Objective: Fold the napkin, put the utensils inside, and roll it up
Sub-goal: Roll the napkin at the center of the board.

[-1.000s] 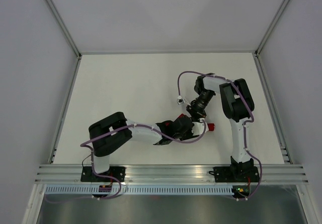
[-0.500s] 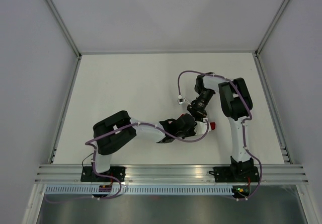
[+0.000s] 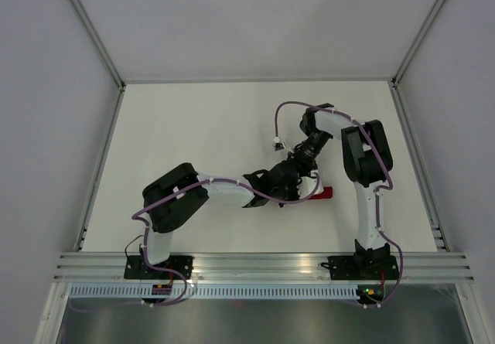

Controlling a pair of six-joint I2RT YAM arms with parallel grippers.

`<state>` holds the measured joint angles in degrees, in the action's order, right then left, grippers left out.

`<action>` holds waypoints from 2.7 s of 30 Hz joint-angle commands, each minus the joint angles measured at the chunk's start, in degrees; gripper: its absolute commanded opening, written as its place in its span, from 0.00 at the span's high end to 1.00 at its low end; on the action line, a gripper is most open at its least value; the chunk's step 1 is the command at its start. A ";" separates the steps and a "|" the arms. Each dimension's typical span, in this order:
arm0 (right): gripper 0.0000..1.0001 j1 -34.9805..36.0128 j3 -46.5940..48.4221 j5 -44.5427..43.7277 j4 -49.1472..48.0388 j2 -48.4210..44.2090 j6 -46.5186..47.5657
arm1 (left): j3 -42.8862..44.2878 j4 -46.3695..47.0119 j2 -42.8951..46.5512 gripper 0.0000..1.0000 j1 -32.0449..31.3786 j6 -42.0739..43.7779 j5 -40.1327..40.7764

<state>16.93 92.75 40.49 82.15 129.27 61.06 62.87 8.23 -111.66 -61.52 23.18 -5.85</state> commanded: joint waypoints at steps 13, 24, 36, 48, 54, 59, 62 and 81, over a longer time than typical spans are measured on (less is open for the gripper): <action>0.32 -9.18 -0.01 6.87 -27.73 -15.09 -21.67 | 4.18 -13.93 -4.26 0.87 5.96 -7.62 -14.19; 0.30 -15.17 -29.07 6.09 -48.72 -42.42 -20.20 | 13.76 -25.10 -10.24 0.85 13.08 -11.05 -29.64; 0.25 -0.51 -59.33 -12.78 -70.27 -65.90 -13.07 | 23.52 -35.38 -18.24 0.84 17.83 -14.12 -41.08; 0.25 16.11 -65.33 -27.30 -79.86 -58.01 -11.84 | 28.45 -38.99 -21.67 0.83 18.80 -16.06 -44.07; 0.37 18.67 -65.50 -31.44 -81.62 -53.43 -11.05 | 28.80 -39.78 -21.76 0.79 18.89 -15.80 -45.48; 0.59 18.76 -64.63 -31.61 -80.22 -52.20 -9.99 | 28.80 -40.31 -20.45 0.64 19.06 -15.45 -45.48; 0.71 18.76 -62.61 -31.26 -76.27 -50.97 -10.26 | 28.97 -39.96 -19.31 0.56 19.24 -15.88 -44.08; 0.78 18.58 -47.76 -25.38 -52.02 -40.42 -17.02 | 21.60 -24.75 3.45 0.52 27.59 -33.53 -12.48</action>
<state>35.59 42.92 13.10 20.60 85.54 47.29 86.11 -21.21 -114.98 -35.03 -2.17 -30.33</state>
